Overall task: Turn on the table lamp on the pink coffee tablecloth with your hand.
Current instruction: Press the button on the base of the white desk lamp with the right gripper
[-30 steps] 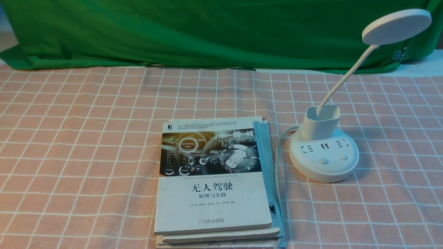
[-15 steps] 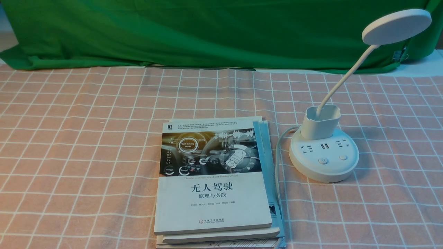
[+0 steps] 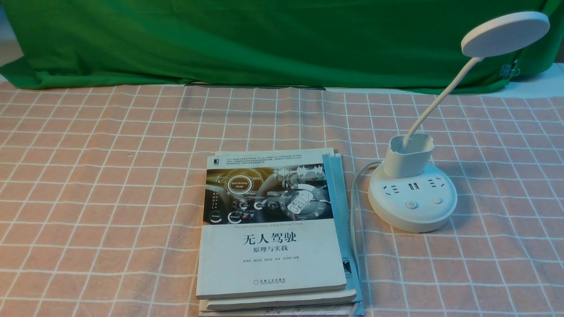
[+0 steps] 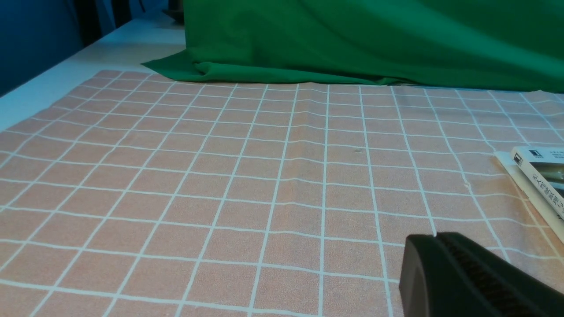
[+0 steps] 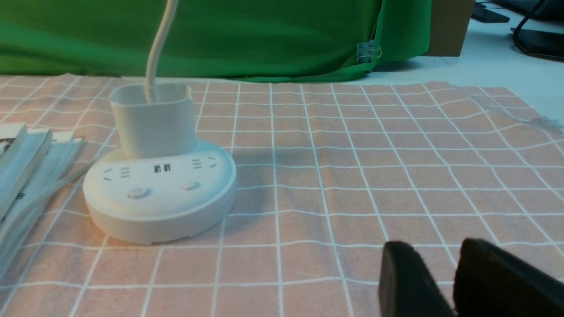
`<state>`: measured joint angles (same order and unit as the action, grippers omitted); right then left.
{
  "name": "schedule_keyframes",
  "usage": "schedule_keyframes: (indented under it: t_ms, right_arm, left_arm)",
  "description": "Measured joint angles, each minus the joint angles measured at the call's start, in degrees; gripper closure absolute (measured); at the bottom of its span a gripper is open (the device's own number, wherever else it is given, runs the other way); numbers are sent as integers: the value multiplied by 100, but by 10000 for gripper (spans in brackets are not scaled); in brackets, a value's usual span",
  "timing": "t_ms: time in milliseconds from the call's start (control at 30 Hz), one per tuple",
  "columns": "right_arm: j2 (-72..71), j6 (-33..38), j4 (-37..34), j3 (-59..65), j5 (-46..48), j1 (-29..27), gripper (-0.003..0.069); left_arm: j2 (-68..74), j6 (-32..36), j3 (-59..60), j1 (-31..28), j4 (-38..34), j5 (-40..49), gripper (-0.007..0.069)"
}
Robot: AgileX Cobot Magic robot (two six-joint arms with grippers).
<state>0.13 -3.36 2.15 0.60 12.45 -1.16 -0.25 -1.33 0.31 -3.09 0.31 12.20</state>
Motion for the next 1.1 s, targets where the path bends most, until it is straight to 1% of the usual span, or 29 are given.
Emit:
schedule_keyframes:
  t_ms: [33,67,167,233,333,367,400,433,467,633,733,867,933,1000,1067,1100]
  right_arm:
    - [0,-83,-14,0,0,0,421]
    - [0,-342,-35,0,0,0,421]
    - [0,-1394,-153,0,0,0,421]
    - [0,-2308,-215,0,0,0,421]
    - [0,-4177,-333,0,0,0,421]
    - [0,-4535,-339,0,0,0,421]
    - [0,-5178,-353,0,0,0,421]
    - [0,-5358,-360,0,0,0,421]
    - [0,-5787,-365,0,4,0,421]
    - [0,-5774,-91,0,-2,0,421]
    - [0,-5574,-8,0,-23,0,421]
    - [0,-4782,11,0,-551,0,421]
    - [10,-4236,11,-103,-759,0,433]
    - [136,-3546,18,-417,-764,0,474]
    - [467,-2716,25,-923,-568,0,547]
    - [708,-2146,25,-1214,-320,0,592]
  left_arm:
    - [0,0,0,0,0,0,603]
    - [0,0,0,0,0,0,603]
    - [0,0,0,0,0,0,603]
    - [0,0,0,0,0,0,603]
    - [0,0,0,0,0,0,603]
    - [0,0,0,0,0,0,603]
    - [0,0,0,0,0,0,603]
    - [0,0,0,0,0,0,603]
    - [0,0,0,0,0,0,603]
    - [0,0,0,0,0,0,603]
    - [0,0,0,0,0,0,603]
    - [0,0,0,0,0,0,603]
    - [0,0,0,0,0,0,603]
    - [0,0,0,0,0,0,603]
    - [0,0,0,0,0,0,603]
    - [0,0,0,0,0,0,603]
